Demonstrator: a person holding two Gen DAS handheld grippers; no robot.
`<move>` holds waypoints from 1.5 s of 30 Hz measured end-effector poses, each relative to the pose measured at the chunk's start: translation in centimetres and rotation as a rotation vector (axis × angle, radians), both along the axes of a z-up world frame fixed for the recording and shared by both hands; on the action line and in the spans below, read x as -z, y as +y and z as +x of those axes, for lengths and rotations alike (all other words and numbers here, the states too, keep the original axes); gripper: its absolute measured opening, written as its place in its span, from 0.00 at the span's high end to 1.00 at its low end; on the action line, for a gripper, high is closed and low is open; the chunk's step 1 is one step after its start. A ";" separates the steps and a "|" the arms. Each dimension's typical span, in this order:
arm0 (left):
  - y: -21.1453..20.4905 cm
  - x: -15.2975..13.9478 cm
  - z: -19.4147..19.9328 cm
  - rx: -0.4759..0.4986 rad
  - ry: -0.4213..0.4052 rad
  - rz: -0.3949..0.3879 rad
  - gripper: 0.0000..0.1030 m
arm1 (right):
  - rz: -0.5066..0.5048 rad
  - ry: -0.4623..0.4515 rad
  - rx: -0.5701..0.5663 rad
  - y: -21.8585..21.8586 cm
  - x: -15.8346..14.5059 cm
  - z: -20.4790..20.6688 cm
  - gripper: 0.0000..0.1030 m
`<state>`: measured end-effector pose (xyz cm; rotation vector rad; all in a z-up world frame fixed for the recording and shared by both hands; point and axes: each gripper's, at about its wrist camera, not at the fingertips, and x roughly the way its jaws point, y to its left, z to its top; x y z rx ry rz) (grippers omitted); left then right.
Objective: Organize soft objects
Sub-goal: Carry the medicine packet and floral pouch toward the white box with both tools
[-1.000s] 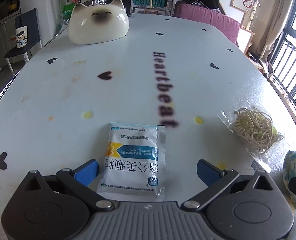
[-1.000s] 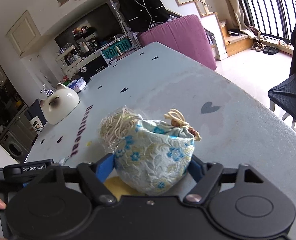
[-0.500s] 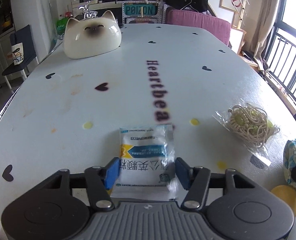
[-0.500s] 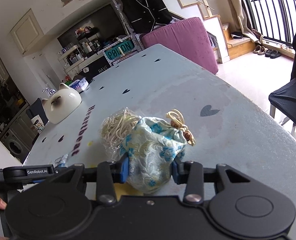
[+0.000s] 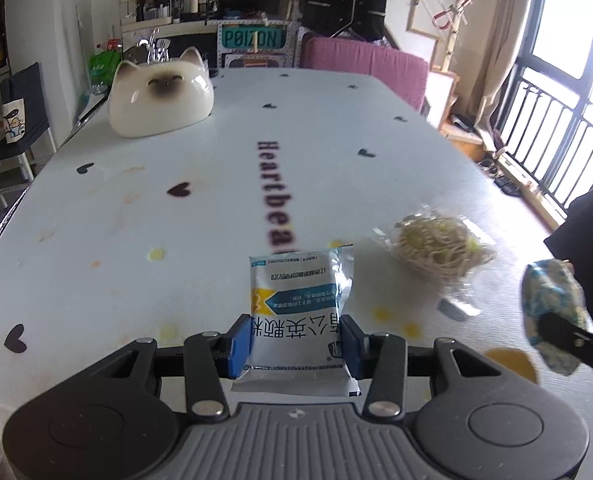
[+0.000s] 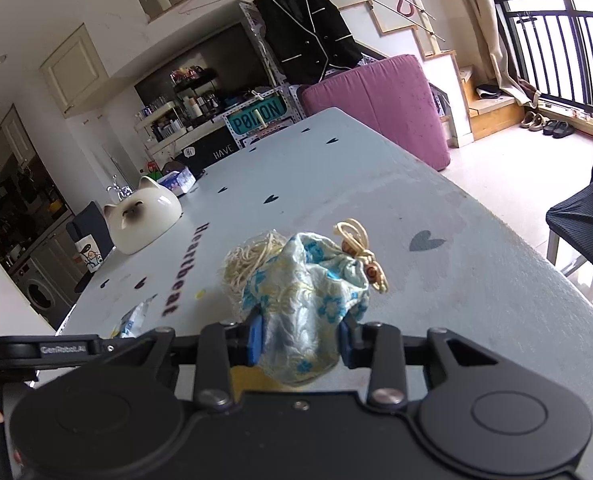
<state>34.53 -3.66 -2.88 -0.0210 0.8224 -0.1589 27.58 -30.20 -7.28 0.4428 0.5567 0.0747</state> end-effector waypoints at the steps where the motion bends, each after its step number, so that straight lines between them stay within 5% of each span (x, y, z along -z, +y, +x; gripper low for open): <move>1: 0.0 -0.4 -0.5 0.005 -0.007 -0.008 0.54 | 0.002 -0.003 -0.001 0.0 -0.1 -0.3 0.64; 16: 1.2 -6.6 -11.6 0.160 -0.118 -0.109 0.54 | -0.034 -0.100 -0.079 2.1 -4.8 -8.6 0.64; 25: 4.9 -7.5 -18.1 0.155 -0.133 -0.108 0.54 | -0.066 -0.112 -0.182 5.6 -6.1 -13.8 0.64; 36: 12.1 -6.0 -24.5 0.066 -0.104 -0.053 0.54 | -0.045 -0.091 -0.379 12.0 -6.5 -17.1 0.64; 45: 19.2 -1.6 -27.1 -0.068 -0.008 -0.066 0.54 | -0.069 -0.021 -0.551 18.8 -5.1 -18.0 0.64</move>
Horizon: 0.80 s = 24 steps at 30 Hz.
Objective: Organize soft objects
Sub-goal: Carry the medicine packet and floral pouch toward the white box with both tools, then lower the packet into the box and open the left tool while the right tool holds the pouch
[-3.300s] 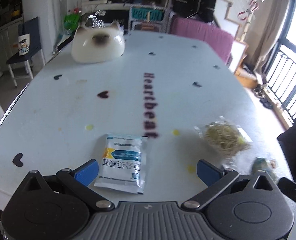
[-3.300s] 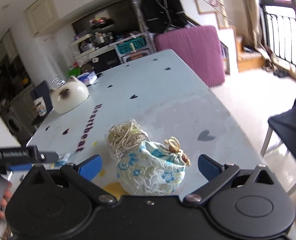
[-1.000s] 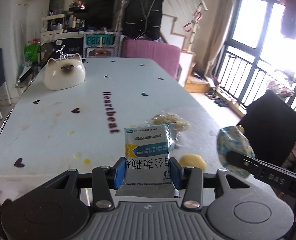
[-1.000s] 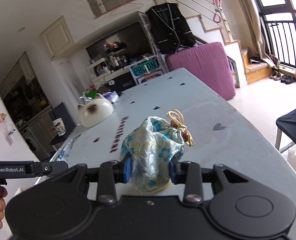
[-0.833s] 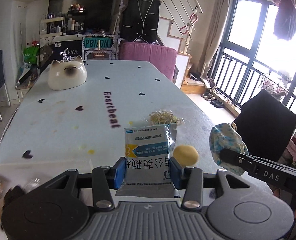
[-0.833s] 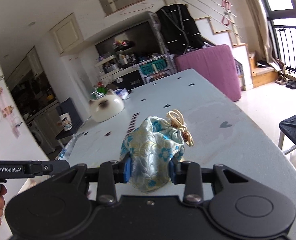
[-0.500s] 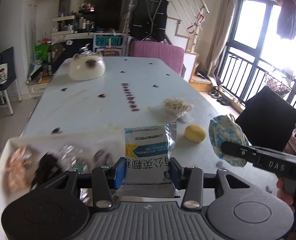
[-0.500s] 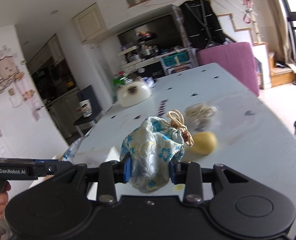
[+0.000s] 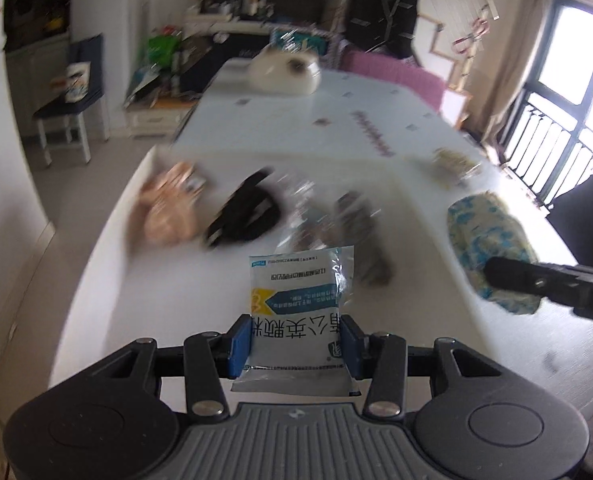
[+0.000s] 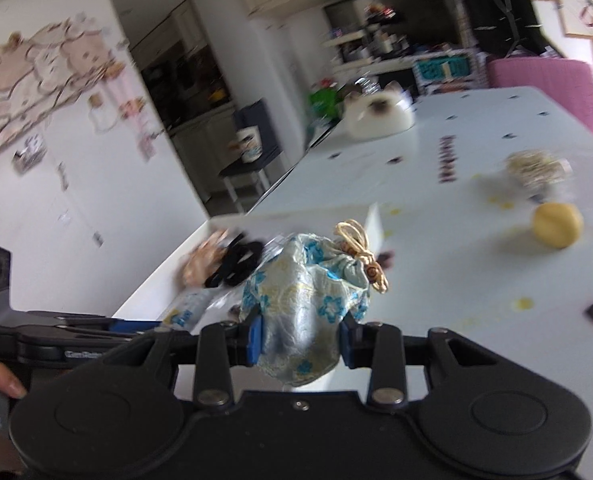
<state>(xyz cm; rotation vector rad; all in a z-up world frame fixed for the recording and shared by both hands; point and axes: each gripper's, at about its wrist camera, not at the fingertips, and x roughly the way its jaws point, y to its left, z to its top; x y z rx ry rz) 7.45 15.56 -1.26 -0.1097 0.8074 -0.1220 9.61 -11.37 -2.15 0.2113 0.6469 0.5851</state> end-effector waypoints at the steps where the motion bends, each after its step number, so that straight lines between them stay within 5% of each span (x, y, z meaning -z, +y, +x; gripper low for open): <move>1: 0.7 0.5 -0.1 -0.012 0.013 0.007 0.54 | -0.004 0.007 -0.015 0.6 0.1 0.0 0.64; 8: 4.8 2.2 0.3 -0.080 0.040 0.088 0.54 | -0.032 0.037 -0.097 4.6 0.4 -0.3 0.63; 19: 4.3 2.6 4.2 -0.028 0.026 0.270 0.52 | -0.067 0.070 -0.171 8.2 1.0 -0.9 0.63; 22: 4.2 2.8 4.6 -0.040 0.033 0.328 0.42 | -0.068 0.082 -0.171 8.3 1.0 -0.7 0.63; 24: 4.0 2.7 4.6 -0.033 0.041 0.332 0.25 | -0.069 0.086 -0.174 8.6 1.1 -0.5 0.63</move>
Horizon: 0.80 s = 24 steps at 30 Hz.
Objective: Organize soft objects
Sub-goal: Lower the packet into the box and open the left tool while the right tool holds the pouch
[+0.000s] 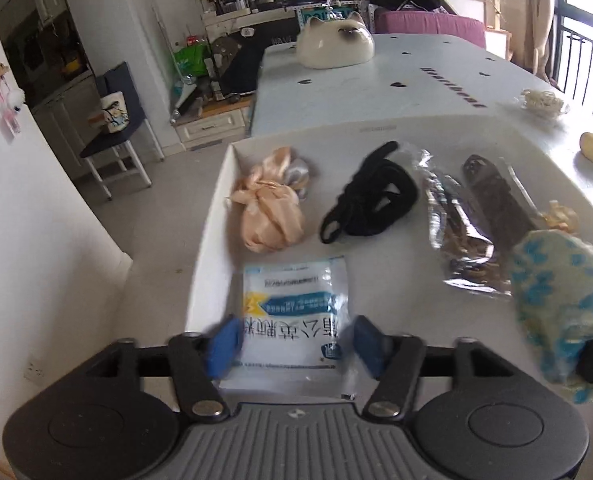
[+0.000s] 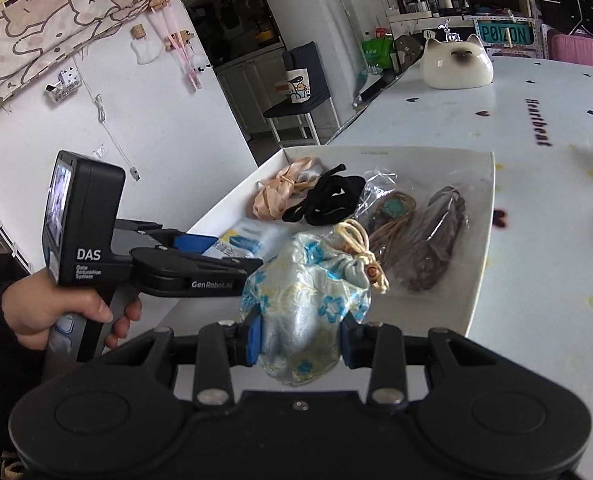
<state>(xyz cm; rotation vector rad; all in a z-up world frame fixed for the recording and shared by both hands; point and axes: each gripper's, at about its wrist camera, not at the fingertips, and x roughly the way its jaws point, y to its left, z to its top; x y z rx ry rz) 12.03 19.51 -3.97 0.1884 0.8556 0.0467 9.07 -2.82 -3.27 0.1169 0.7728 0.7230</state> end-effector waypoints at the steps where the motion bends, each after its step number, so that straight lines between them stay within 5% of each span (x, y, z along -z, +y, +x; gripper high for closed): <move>1: 0.0 -0.2 -0.1 0.006 -0.002 -0.015 0.24 | 0.001 0.003 -0.005 0.1 0.1 0.0 0.63; 17: 3.3 -5.9 -3.6 -0.040 -0.143 -0.229 0.22 | 0.042 0.107 -0.184 5.5 0.9 -0.3 0.63; 24: 4.1 -6.0 -4.5 -0.044 -0.136 -0.243 0.22 | 0.024 0.129 -0.247 8.8 1.6 -0.7 0.62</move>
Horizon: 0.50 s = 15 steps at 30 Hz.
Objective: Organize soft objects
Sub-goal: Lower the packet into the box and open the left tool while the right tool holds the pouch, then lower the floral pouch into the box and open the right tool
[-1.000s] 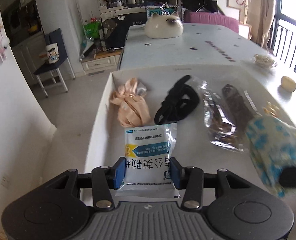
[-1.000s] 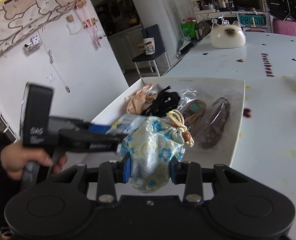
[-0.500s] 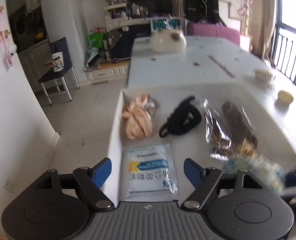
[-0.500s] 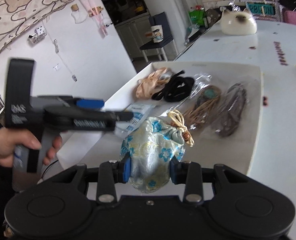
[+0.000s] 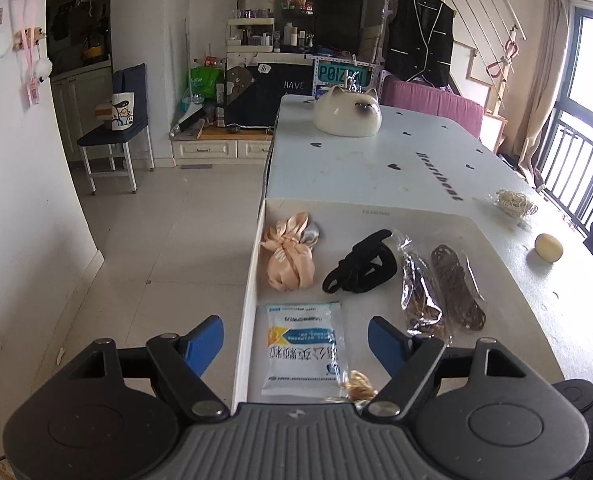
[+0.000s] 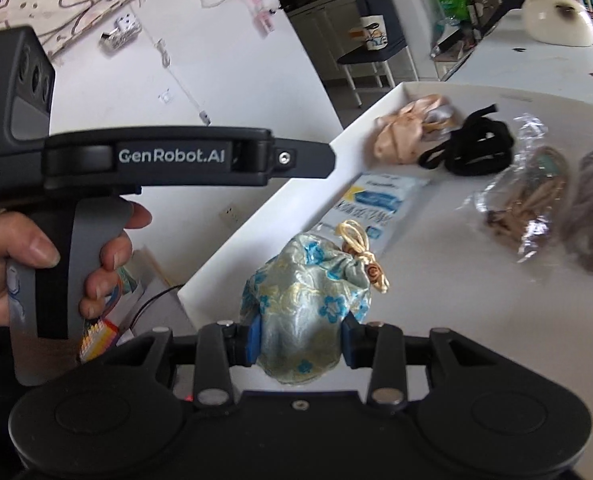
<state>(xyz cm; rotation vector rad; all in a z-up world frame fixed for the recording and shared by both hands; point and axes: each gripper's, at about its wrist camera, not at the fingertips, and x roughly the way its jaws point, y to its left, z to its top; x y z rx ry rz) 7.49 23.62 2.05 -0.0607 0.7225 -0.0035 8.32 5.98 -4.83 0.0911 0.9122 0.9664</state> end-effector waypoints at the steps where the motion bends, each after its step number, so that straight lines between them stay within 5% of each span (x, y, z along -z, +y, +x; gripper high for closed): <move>1: 0.1 0.1 -0.1 -0.001 0.002 -0.001 0.22 | -0.005 0.000 -0.005 0.3 0.1 0.0 0.62; 8: 1.3 0.9 -0.4 -0.023 0.016 -0.027 0.23 | 0.002 -0.001 -0.046 2.1 0.1 -0.3 0.61; 15: 2.6 1.9 -0.9 -0.003 0.063 -0.075 0.51 | -0.015 -0.003 -0.058 2.7 0.2 -0.6 0.51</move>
